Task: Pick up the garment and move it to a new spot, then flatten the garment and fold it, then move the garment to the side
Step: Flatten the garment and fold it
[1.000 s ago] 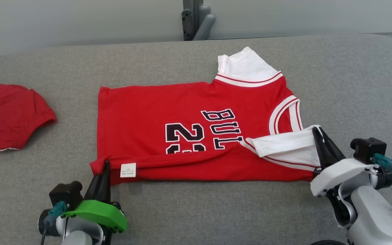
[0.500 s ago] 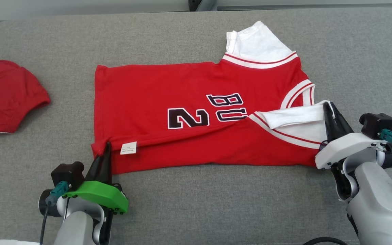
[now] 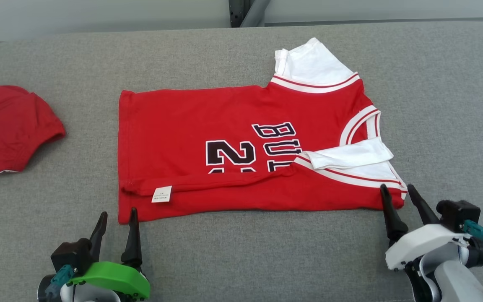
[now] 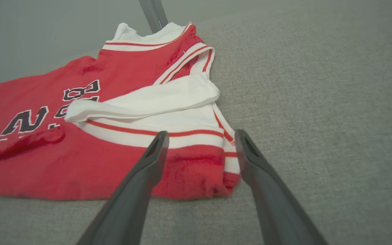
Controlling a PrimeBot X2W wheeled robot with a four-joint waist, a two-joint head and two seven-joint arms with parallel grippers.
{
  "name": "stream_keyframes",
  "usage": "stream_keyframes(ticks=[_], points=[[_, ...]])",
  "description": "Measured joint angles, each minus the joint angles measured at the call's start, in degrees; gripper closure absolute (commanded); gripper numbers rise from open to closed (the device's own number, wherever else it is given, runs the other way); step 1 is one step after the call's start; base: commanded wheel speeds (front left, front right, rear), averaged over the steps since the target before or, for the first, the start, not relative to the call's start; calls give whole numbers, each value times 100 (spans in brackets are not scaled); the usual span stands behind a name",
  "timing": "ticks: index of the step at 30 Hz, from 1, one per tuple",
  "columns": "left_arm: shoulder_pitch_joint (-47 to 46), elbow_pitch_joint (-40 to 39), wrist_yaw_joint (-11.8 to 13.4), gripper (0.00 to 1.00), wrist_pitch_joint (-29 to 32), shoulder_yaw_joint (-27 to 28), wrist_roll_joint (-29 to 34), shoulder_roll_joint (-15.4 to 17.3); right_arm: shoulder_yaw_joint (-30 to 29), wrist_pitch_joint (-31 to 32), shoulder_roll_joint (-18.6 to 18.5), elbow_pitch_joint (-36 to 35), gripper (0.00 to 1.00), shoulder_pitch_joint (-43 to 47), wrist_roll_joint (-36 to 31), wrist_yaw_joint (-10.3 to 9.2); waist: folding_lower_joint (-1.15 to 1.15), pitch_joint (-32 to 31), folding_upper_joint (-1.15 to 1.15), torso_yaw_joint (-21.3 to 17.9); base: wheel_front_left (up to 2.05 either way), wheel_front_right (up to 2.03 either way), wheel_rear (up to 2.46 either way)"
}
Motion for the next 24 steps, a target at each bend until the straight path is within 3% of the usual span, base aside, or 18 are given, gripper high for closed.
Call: stream_keyframes(ticks=[6,15,16,17,24], points=[[197,-74,0,0,-1,-14,-4,-1,-44,0,34,108,0,372,160,0,0,-99,0,-18,0,0,0],[63,-115,0,0,-1,-164,46,-1,-83,-9,209,515,0,96,266,0,0,112,0,6,0,0,0],[54,-118,0,0,-1,-189,46,-2,-58,-11,214,591,22,52,268,0,0,132,0,14,0,0,0],[38,-118,0,0,-1,-201,42,-2,32,-26,221,687,100,-23,304,-1,0,170,0,27,0,0,0],[-51,-51,0,0,0,-172,-57,-1,97,-12,196,501,100,-85,363,2,0,289,0,14,0,0,0]])
